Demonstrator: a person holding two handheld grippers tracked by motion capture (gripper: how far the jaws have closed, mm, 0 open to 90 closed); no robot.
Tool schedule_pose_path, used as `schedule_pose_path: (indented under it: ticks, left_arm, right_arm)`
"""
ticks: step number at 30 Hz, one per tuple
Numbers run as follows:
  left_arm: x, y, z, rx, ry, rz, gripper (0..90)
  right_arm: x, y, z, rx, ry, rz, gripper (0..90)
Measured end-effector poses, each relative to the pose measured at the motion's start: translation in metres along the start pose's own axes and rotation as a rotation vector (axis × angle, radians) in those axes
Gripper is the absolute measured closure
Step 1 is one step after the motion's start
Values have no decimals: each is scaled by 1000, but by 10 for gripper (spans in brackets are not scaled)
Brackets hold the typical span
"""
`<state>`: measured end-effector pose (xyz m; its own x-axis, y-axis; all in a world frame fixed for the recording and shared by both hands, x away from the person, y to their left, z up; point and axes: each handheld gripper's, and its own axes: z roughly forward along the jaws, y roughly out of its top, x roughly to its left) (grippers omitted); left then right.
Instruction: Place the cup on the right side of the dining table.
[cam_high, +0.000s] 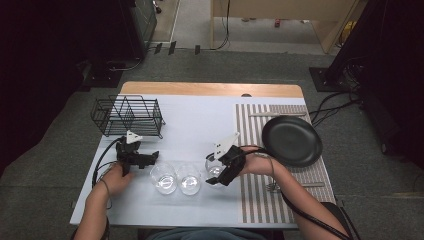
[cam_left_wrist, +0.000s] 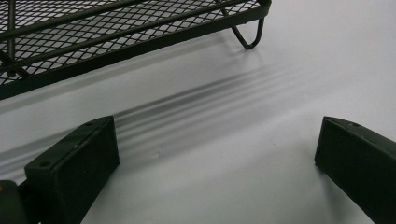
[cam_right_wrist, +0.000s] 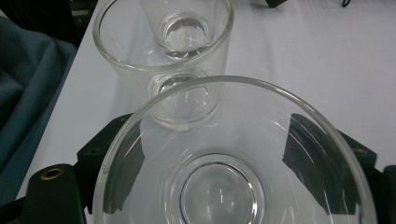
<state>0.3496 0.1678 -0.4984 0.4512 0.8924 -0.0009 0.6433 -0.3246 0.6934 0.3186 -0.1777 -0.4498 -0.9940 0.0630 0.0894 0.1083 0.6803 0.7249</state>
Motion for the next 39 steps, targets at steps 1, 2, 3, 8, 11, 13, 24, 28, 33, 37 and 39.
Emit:
schedule_pose_path:
  ticks: [1,2,3,8,11,13,24,28,33,37,39]
  left_arm:
    - [0,0,0,0,0,0,0]
    - [0,0,0,0,0,0,0]
    - [0,0,0,0,0,0,0]
    - [0,0,0,0,0,0,0]
    - [0,0,0,0,0,0,0]
    - [0,0,0,0,1,1,0]
    - [0,0,0,1,2,1,0]
    - [0,0,0,1,2,1,0]
    - [0,0,0,1,1,1,0]
    - [0,0,0,1,1,1,0]
    - [0,0,0,0,1,1,0]
  right_arm:
    - [0,0,0,1,-3,-1,185]
    - [0,0,0,3,-6,2,185]
    - [0,0,-1,3,-7,3,185]
    - [-1,0,-1,3,-12,3,185]
    - [-2,0,-1,5,-12,7,185]
    - [-2,0,-1,7,-11,14,185]
    - [-4,1,-2,8,-18,13,185]
    - [-4,1,-2,6,-28,19,186]
    - [-5,1,-3,3,-32,22,186]
    - [-6,2,-3,-1,-38,20,186]
    - [-6,2,-3,3,-39,27,186]
